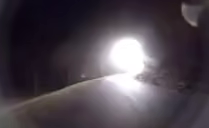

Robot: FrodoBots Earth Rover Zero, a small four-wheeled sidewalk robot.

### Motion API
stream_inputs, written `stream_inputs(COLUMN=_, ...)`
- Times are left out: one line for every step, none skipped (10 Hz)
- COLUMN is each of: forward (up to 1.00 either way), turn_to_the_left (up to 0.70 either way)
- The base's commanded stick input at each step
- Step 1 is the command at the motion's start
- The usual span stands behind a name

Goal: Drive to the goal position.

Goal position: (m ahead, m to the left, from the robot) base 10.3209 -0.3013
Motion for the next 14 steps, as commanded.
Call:
stream_inputs(forward=1.0, turn_to_the_left=0.04)
stream_inputs(forward=1.0, turn_to_the_left=0.03)
stream_inputs(forward=1.0, turn_to_the_left=-0.01)
stream_inputs(forward=1.0, turn_to_the_left=-0.12)
stream_inputs(forward=1.0, turn_to_the_left=-0.16)
stream_inputs(forward=1.0, turn_to_the_left=-0.16)
stream_inputs(forward=1.0, turn_to_the_left=-0.16)
stream_inputs(forward=1.0, turn_to_the_left=-0.15)
stream_inputs(forward=1.0, turn_to_the_left=-0.09)
stream_inputs(forward=1.0, turn_to_the_left=-0.04)
stream_inputs(forward=1.0, turn_to_the_left=-0.02)
stream_inputs(forward=1.0, turn_to_the_left=-0.02)
stream_inputs(forward=1.0, turn_to_the_left=-0.02)
stream_inputs(forward=1.0, turn_to_the_left=-0.02)
